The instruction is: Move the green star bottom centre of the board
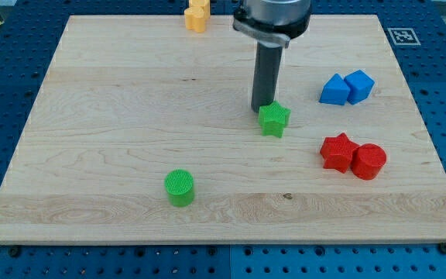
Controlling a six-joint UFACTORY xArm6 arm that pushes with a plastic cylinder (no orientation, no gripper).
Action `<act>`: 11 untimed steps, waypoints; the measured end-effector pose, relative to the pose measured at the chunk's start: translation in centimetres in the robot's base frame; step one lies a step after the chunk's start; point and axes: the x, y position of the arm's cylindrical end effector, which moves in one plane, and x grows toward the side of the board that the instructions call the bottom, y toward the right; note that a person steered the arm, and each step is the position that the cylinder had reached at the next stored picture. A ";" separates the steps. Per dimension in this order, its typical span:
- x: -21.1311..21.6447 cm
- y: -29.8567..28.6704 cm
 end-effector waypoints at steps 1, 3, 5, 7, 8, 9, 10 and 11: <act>0.7 -0.2; -1.6 0.5; -2.2 6.5; -1.9 6.9; -1.9 5.1; -0.3 2.0; 2.5 -1.2; 5.0 -3.3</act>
